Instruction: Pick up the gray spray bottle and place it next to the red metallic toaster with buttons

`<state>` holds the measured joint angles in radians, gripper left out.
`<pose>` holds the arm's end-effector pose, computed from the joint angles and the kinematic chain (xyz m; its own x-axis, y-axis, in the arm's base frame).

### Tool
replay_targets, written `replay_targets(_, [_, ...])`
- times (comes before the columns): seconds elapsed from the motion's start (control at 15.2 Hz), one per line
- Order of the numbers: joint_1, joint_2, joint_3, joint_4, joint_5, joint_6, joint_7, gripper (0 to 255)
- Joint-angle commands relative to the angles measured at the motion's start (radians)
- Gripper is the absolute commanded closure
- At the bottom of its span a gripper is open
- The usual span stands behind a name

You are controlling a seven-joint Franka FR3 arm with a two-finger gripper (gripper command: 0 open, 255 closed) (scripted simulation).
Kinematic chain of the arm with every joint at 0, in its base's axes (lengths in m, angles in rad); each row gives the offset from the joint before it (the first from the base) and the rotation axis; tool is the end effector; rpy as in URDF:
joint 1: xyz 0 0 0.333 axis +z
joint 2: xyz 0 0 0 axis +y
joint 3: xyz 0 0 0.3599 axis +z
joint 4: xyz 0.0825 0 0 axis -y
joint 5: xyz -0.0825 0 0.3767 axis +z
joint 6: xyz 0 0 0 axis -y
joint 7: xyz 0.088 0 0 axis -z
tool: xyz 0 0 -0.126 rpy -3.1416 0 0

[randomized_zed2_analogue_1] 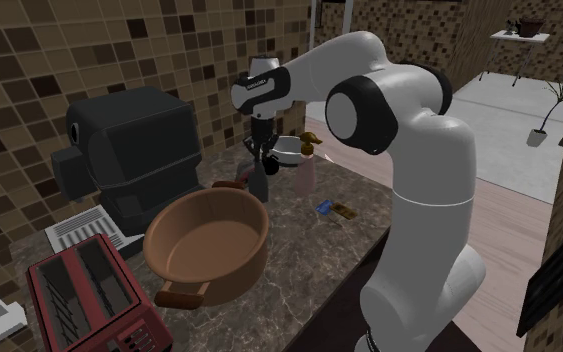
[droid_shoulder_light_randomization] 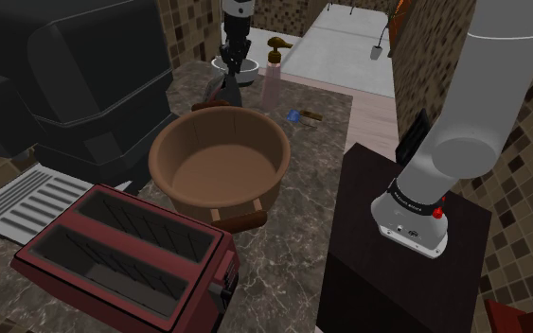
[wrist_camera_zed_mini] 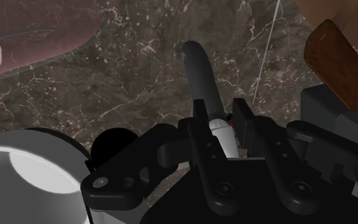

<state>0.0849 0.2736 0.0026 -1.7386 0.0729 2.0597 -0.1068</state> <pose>0.6436 0.0614 0.4494 0.9859 0.1589 0.0532 0.1621 -0.9849 -0.0612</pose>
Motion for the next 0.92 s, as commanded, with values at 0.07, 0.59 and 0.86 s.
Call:
replay_targets(0.07, [-0.001,-0.010,-0.001,0.026,-0.001,-0.036,0.001,255])
replay_targets(0.59, [-0.001,-0.030,-0.001,0.106,-0.004,-0.136,0.008,255])
replay_targets(0.86, [-0.002,-0.035,-0.001,0.154,-0.005,-0.188,0.011,255])
